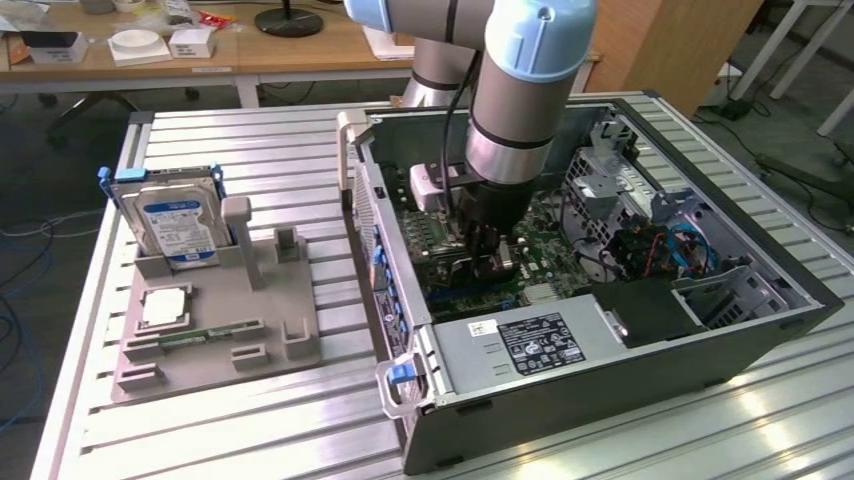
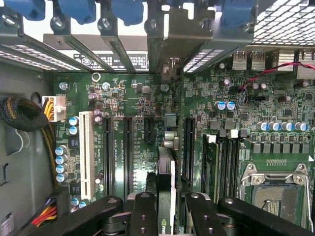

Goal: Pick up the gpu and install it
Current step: 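Insert the gpu into the slot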

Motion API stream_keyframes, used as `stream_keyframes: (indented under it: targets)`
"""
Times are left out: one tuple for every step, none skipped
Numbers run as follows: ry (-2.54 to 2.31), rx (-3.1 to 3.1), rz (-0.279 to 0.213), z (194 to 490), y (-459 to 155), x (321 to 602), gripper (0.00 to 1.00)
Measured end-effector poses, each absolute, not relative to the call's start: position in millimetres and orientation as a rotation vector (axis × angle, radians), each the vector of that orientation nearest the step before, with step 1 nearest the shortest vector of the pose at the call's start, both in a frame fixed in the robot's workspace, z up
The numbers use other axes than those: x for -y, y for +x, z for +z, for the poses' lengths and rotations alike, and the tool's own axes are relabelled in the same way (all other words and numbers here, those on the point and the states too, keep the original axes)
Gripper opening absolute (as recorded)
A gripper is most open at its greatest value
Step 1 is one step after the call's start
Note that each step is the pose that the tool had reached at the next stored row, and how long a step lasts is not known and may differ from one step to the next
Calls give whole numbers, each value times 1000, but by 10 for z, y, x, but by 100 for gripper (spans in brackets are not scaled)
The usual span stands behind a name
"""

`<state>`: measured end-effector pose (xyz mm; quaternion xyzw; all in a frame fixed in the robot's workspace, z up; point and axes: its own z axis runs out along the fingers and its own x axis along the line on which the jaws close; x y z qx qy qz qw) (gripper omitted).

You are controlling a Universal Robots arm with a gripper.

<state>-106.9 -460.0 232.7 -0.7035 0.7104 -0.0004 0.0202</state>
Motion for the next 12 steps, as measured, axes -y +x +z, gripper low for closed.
stream_keyframes:
  targets:
    - [-2182, -2203, -1, 2326, -1069, 4600, 27]
    - [-2182, -2203, -1, 2325, -1069, 4600, 27]
    - [-2182, -2203, -1, 2324, -1069, 4600, 27]
    - [-2182, -2203, -1, 2324, -1068, 4599, 27]
    - [-2182, -2203, -1, 2324, -1069, 4599, 27]
    - [-2182, -2203, -1, 2324, -1069, 4599, 27]
    - [-2182, -2203, -1, 2324, -1069, 4599, 27]
    - [-2182, -2203, -1, 2323, -1072, 4599, 27]
    - [-2182, -2203, -1, 2323, -1072, 4599, 27]
    - [-2182, -2203, -1, 2323, -1073, 4599, 27]
    - [-2182, -2203, -1, 2323, -1073, 4600, 27]
    - [-2182, -2203, -1, 2323, -1074, 4599, 27]
